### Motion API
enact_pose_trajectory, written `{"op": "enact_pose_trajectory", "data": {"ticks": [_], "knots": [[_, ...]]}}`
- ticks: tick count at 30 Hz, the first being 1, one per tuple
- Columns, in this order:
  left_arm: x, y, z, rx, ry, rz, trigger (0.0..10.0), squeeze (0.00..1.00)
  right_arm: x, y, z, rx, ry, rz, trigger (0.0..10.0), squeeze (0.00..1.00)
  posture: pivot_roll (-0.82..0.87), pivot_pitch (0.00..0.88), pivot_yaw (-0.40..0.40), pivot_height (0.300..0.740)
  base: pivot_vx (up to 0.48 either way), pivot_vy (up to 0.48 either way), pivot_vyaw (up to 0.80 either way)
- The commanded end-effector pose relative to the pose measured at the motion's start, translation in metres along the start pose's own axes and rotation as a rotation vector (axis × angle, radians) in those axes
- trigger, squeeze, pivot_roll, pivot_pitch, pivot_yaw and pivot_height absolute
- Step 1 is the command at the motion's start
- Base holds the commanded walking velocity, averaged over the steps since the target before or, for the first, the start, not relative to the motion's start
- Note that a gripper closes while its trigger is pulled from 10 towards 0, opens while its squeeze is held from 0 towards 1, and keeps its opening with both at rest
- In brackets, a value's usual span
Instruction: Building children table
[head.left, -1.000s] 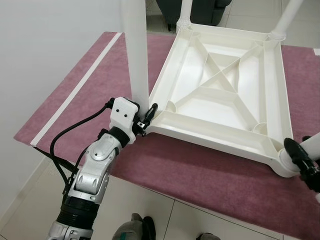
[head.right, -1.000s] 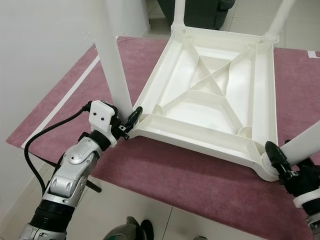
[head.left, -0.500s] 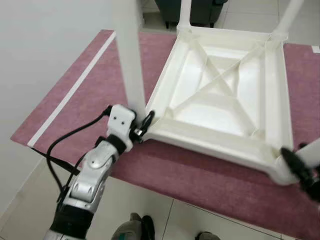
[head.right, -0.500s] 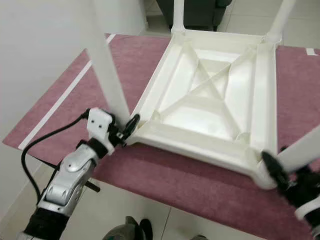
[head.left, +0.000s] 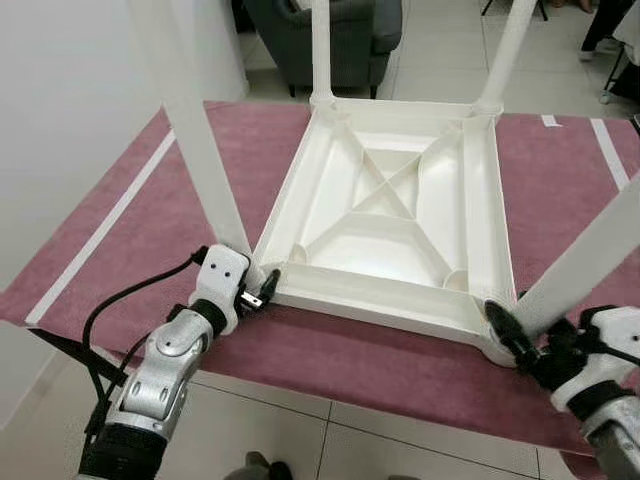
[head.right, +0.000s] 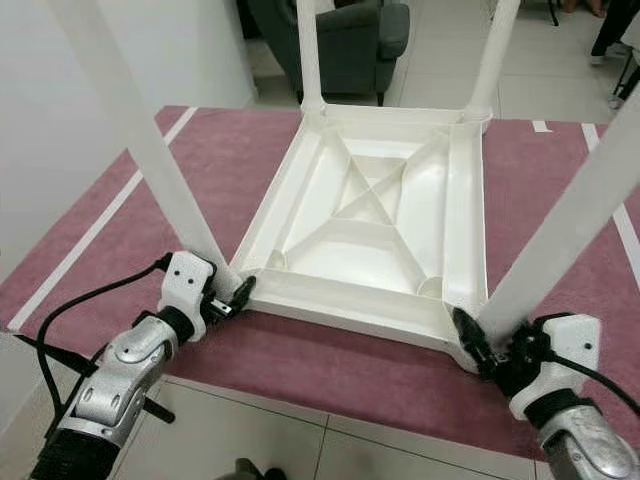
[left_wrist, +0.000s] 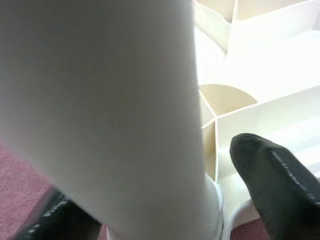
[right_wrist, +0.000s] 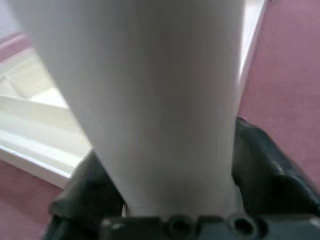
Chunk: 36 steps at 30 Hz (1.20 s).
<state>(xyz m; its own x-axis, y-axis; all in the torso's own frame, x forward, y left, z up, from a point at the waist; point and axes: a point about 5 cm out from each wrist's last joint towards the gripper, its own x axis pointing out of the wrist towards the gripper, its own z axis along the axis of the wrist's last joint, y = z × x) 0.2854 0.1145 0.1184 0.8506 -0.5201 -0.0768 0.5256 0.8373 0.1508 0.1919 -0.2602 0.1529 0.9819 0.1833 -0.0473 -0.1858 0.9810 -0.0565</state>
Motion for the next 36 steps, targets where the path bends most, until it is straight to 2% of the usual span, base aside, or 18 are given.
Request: {"op": "enact_pose_trajectory", "data": {"ticks": [1, 5, 7, 8, 9, 10, 13, 15, 17, 19, 21, 22, 24, 26, 30, 32, 36], "knots": [[-0.003, -0.016, -0.01, -0.029, 0.037, -0.127, 10.0, 1.0, 0.002, -0.002, -0.008, 0.027, 0.034, -0.018, 10.0, 1.0, -0.14, 0.125, 0.155, 0.74, 0.0, 0.0, 0.0], [-0.006, -0.018, -0.007, -0.037, 0.016, -0.138, 10.0, 1.0, 0.001, 0.0, -0.004, 0.043, 0.005, -0.001, 10.0, 1.0, -0.14, 0.127, 0.155, 0.74, 0.0, 0.0, 0.0], [-0.008, -0.016, -0.004, -0.032, -0.01, -0.114, 10.0, 1.0, -0.002, 0.012, -0.002, 0.096, -0.007, 0.079, 10.0, 1.0, -0.15, 0.129, 0.158, 0.74, 0.0, 0.0, 0.0], [-0.009, -0.014, -0.003, -0.034, -0.019, -0.106, 10.0, 0.08, -0.005, 0.019, -0.001, 0.125, -0.003, 0.139, 10.0, 0.0, -0.15, 0.129, 0.158, 0.74, 0.0, 0.0, 0.0], [-0.009, -0.014, -0.003, -0.034, -0.019, -0.106, 10.0, 0.08, -0.005, 0.019, -0.001, 0.125, -0.003, 0.139, 10.0, 0.0, -0.15, 0.129, 0.158, 0.74, 0.0, 0.0, 0.0], [-0.011, -0.013, -0.001, -0.03, -0.027, -0.098, 10.0, 0.0, -0.009, 0.026, -0.001, 0.141, 0.01, 0.199, 10.0, 0.0, -0.15, 0.13, 0.158, 0.74, 0.0, 0.0, 0.0], [-0.017, -0.011, 0.001, -0.029, -0.038, -0.109, 10.0, 0.0, -0.016, 0.032, -0.002, 0.135, 0.047, 0.271, 10.0, 0.0, -0.15, 0.132, 0.158, 0.74, 0.0, 0.0, 0.0], [-0.031, -0.009, 0.007, -0.031, -0.057, -0.158, 10.0, 0.0, -0.029, 0.034, -0.005, 0.115, 0.108, 0.332, 10.0, 0.0, -0.14, 0.135, 0.157, 0.74, 0.0, 0.0, 0.0], [-0.031, -0.009, 0.007, -0.031, -0.057, -0.158, 10.0, 0.0, -0.029, 0.034, -0.005, 0.115, 0.108, 0.332, 10.0, 0.0, -0.14, 0.135, 0.157, 0.74, 0.0, 0.0, 0.0], [-0.048, -0.007, 0.016, -0.054, -0.075, -0.251, 10.0, 0.0, -0.037, 0.016, -0.003, 0.078, 0.132, 0.293, 10.0, 0.0, -0.14, 0.142, 0.153, 0.74, 0.0, 0.0, 0.0], [-0.059, -0.004, 0.026, -0.086, -0.099, -0.328, 10.0, 0.0, -0.038, -0.005, 0.008, 0.049, 0.098, 0.22, 10.0, 0.0, -0.13, 0.143, 0.15, 0.74, 0.0, 0.0, 0.0], [-0.062, -0.002, 0.031, -0.09, -0.11, -0.351, 10.0, 0.0, -0.036, -0.013, 0.015, 0.044, 0.063, 0.182, 10.0, 0.0, -0.13, 0.143, 0.15, 0.74, 0.0, 0.0, 0.0], [-0.062, -0.002, 0.031, -0.09, -0.11, -0.351, 10.0, 0.0, -0.036, -0.013, 0.015, 0.044, 0.063, 0.182, 10.0, 0.0, -0.13, 0.143, 0.15, 0.74, 0.0, 0.0, 0.0], [-0.061, 0.001, 0.036, -0.067, -0.123, -0.354, 10.0, 0.0, -0.03, -0.023, 0.025, 0.051, -0.006, 0.127, 10.0, 0.0, -0.13, 0.141, 0.149, 0.74, 0.0, 0.0, 0.0], [-0.06, 0.001, 0.035, -0.037, -0.108, -0.349, 10.0, 0.0, -0.023, -0.013, 0.032, 0.083, -0.044, 0.162, 10.0, 0.0, -0.13, 0.137, 0.147, 0.74, 0.0, 0.0, 0.0], [-0.066, 0.001, 0.029, -0.04, -0.074, -0.361, 10.0, 0.0, -0.029, 0.002, 0.029, 0.104, -0.01, 0.263, 10.0, 0.0, -0.13, 0.137, 0.147, 0.74, 0.0, 0.0, 0.0], [-0.07, 0.003, 0.028, -0.047, -0.058, -0.352, 10.0, 0.0, -0.033, 0.009, 0.028, 0.117, 0.008, 0.314, 10.0, 0.0, -0.13, 0.138, 0.147, 0.74, 0.0, 0.0, 0.0]]}}
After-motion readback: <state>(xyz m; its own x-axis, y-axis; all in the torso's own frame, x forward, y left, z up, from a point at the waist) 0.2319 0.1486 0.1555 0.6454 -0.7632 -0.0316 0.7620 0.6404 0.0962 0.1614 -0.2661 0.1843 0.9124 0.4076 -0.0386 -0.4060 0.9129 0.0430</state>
